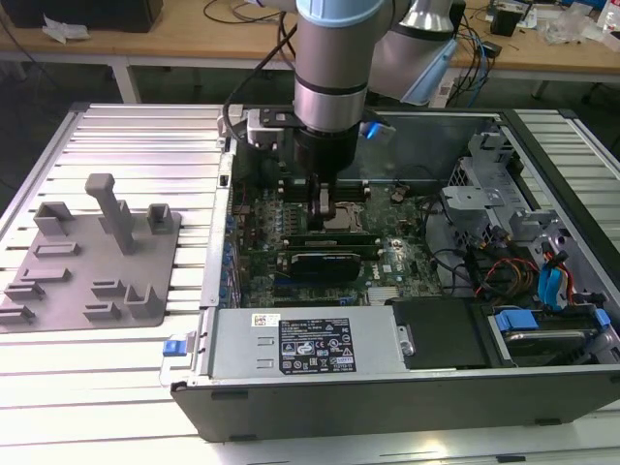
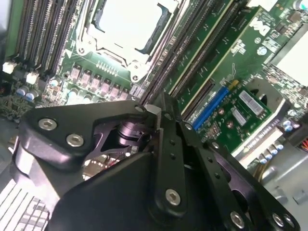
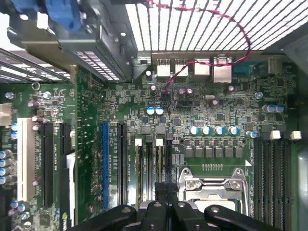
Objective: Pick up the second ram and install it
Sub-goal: 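Press down the second ram until it locks into place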
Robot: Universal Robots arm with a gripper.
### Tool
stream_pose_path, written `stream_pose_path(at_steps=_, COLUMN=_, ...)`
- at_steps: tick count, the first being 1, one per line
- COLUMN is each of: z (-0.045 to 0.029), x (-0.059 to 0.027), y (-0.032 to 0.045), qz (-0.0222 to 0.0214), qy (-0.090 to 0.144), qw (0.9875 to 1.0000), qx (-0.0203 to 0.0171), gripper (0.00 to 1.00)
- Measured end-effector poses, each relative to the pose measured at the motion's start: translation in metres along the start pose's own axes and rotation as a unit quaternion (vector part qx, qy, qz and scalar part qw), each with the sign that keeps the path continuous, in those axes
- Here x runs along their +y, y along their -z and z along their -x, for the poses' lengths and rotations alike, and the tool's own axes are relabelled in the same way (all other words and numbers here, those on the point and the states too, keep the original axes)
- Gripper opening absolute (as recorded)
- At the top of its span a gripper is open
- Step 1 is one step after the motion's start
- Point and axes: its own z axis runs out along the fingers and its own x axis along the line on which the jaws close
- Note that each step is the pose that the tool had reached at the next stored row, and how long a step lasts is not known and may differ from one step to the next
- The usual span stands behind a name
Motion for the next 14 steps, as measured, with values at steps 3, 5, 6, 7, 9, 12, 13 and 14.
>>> stream_pose_path(at_steps=3, z=0.0, x=-0.009, y=0.0006, qz=0.0001, qy=0.0, qw=1.0, qx=0.0001, gripper=0.08)
stream_pose_path(at_steps=5, z=0.0, x=-0.02, y=0.0008, qz=0.0004, qy=0.0, qw=1.0, qx=0.0001, gripper=0.08)
stream_pose_path(at_steps=6, z=0.0, x=-0.023, y=0.0008, qz=0.0005, qy=0.0, qw=1.0, qx=0.0001, gripper=0.08)
stream_pose_path(at_steps=7, z=0.0, x=-0.0319, y=0.0009, qz=0.0005, qy=0.0, qw=1.0, qx=0.0001, gripper=0.08)
stream_pose_path(at_steps=9, z=0.0, x=-0.0341, y=0.001, qz=0.0005, qy=0.0, qw=1.0, qx=0.0, gripper=0.08)
stream_pose_path(at_steps=12, z=0.0, x=-0.0346, y=0.001, qz=0.0005, qy=0.0, qw=1.0, qx=0.0001, gripper=0.08)
stream_pose_path(at_steps=13, z=0.0, x=-0.0347, y=0.001, qz=0.0005, qy=0.0, qw=1.0, qx=0.0001, gripper=0.08)
stream_pose_path(at_steps=14, z=0.0, x=-0.0348, y=0.001, qz=0.0005, qy=0.0, qw=1.0, qx=0.0, gripper=0.08)
